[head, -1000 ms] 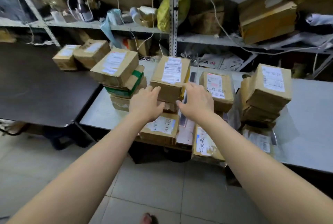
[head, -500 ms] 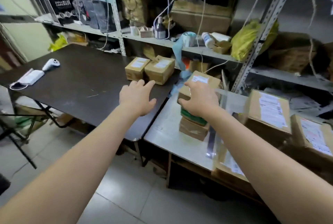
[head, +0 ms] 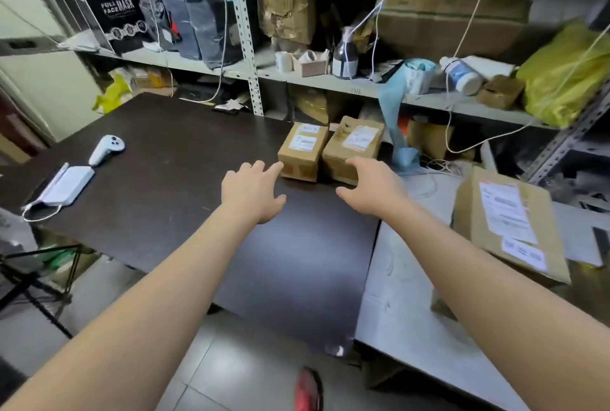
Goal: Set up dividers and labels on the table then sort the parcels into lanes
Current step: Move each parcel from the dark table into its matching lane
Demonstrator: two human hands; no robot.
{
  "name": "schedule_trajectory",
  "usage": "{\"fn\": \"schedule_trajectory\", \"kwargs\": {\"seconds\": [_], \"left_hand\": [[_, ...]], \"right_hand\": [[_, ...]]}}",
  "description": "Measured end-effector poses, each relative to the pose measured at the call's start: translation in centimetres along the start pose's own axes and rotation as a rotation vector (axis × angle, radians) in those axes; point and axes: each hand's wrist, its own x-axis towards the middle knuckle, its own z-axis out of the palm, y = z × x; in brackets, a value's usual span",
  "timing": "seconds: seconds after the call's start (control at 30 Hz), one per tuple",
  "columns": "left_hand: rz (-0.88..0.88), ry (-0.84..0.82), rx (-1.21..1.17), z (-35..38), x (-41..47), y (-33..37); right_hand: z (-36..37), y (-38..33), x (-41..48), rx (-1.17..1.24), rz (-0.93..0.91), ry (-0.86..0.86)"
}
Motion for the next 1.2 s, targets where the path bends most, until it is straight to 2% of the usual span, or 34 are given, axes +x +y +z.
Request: {"fn": "schedule_trajectory", "kwargs": {"seconds": [0.23,0.43,0.57,0.7,0.8,0.9,1.1,1.2], "left_hand": [[-0.042,-0.101,-0.168,4.2,12.3,-5.2],[-0.053,-0.24,-0.428,9.4,20.9,-6.6],[0.039,-0.326,-0.624,12.5,25.3,-6.0],[0.017,-0.466,-0.916,14.7,28.8,-5.4],[0.033,-0.497,-1.111,15.9,29.7,-5.4],[0.081,-0.465,-1.194,16.7,29.5,-5.8],[0.132,-0.478,-1.19,16.6,27.3,-7.4],[0.145,-0.47,-1.174,16.0,25.4,-8.2]], "right_hand": [[5.9,-2.4,13.0,0.222,0.128,-0.154],[10.8,-4.1,19.7,0.408,0.309,-0.111],[12.8,-5.2,21.5,0.468,0.377,-0.112],[13.3,-6.7,22.8,0.541,0.506,-0.057],[14.0,-7.6,23.6,0.578,0.576,0.012],[14.6,-8.6,23.5,0.612,0.626,0.086],[15.8,-9.9,21.7,0.676,0.71,0.15],[15.4,-10.5,20.0,0.666,0.69,0.141]]}}
